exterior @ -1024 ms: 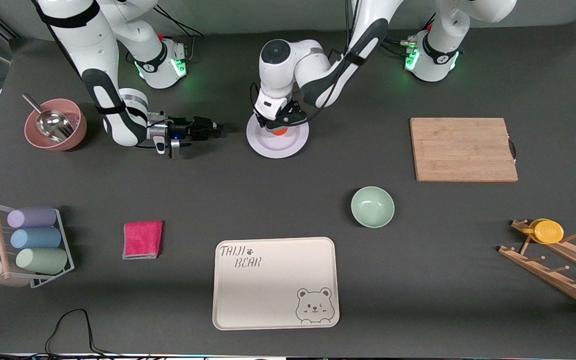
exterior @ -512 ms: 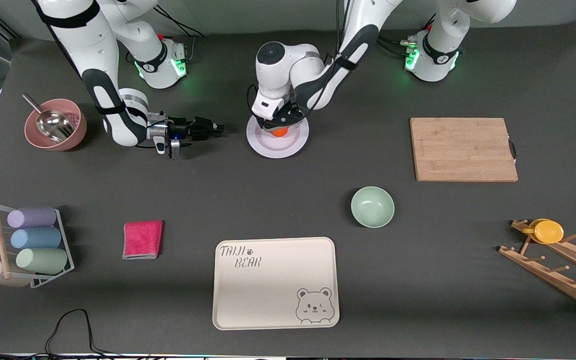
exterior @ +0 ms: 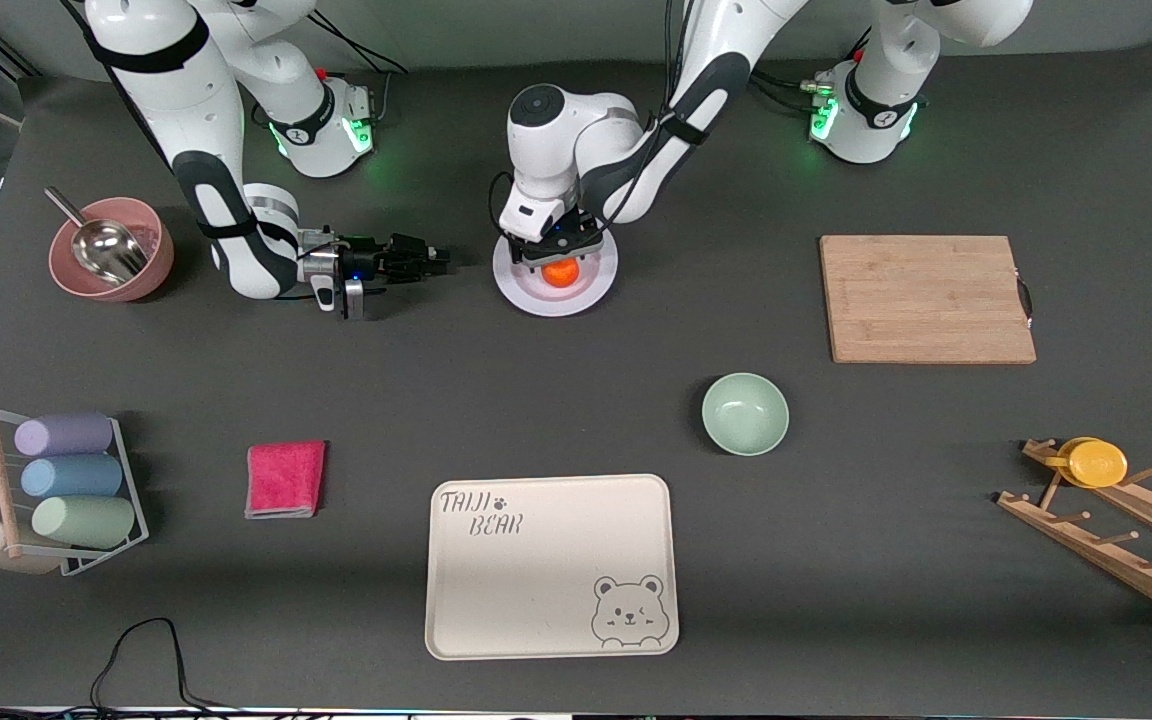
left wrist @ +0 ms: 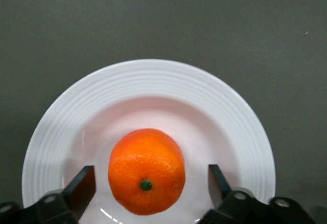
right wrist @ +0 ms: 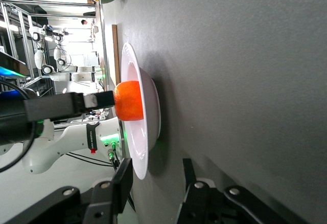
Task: Place orange and plate with both arms
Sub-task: 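Grip the plate rim with the right gripper while the left gripper withdraws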
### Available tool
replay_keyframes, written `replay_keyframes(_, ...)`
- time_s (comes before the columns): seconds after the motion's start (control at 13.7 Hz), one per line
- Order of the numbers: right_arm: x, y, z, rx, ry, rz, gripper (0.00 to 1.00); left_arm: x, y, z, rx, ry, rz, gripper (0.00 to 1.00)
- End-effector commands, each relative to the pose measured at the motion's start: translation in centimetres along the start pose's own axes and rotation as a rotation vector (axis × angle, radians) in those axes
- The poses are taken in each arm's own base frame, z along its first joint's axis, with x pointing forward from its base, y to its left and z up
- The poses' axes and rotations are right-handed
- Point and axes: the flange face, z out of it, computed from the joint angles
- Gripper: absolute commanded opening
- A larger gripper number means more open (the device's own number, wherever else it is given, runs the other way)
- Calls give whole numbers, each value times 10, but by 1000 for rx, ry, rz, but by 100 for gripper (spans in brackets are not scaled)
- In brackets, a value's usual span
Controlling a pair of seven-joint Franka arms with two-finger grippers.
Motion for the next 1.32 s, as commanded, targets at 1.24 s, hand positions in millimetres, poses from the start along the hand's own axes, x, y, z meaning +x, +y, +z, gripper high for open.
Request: replay_keyframes(1.24, 10, -14, 69, 62, 113, -12, 46, 403, -250, -268, 69, -176, 464, 100)
